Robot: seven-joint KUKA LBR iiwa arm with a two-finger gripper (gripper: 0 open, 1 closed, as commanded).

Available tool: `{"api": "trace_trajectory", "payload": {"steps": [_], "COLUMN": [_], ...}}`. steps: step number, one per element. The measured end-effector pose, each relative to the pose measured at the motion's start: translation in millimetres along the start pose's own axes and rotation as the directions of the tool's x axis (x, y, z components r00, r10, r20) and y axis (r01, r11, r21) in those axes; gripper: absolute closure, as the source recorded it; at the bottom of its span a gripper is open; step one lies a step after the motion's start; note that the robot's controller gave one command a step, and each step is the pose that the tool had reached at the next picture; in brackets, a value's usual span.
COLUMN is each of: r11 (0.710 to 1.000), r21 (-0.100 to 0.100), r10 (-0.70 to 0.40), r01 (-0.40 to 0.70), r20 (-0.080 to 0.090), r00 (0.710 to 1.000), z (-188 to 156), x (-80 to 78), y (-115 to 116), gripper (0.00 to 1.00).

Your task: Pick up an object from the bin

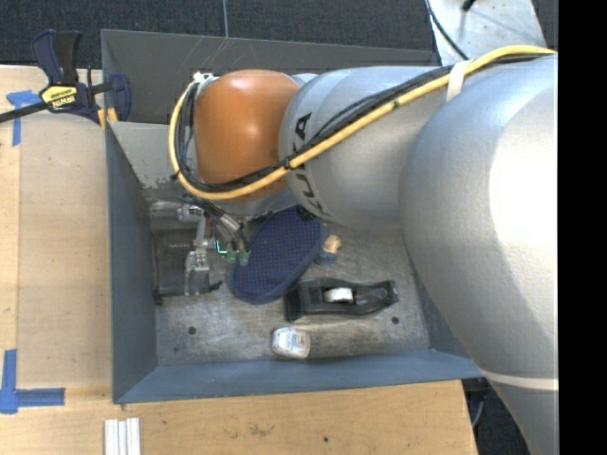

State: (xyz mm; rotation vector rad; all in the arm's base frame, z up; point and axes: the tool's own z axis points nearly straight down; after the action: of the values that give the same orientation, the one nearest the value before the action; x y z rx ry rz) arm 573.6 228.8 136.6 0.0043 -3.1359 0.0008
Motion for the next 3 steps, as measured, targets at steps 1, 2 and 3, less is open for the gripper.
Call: {"api": "trace_trajectory", "payload": {"steps": [1,2,3], "r11": [0.994,0.994,0.994], "r21": [-0.005,-0.005,-0.006], "r10": [0.106,0.106,0.108], "r01": [-0.106,-0.106,-0.108], "r20": [0.012,0.011,0.013], "r00": [0.994,0.994,0.994], "z": [65.8,63.6,62.3], "x": [-0.9,-2.7,-4.4], "y": [-0.4,-0.2,-0.5], "gripper": [0.0,0.0,0.0]}}
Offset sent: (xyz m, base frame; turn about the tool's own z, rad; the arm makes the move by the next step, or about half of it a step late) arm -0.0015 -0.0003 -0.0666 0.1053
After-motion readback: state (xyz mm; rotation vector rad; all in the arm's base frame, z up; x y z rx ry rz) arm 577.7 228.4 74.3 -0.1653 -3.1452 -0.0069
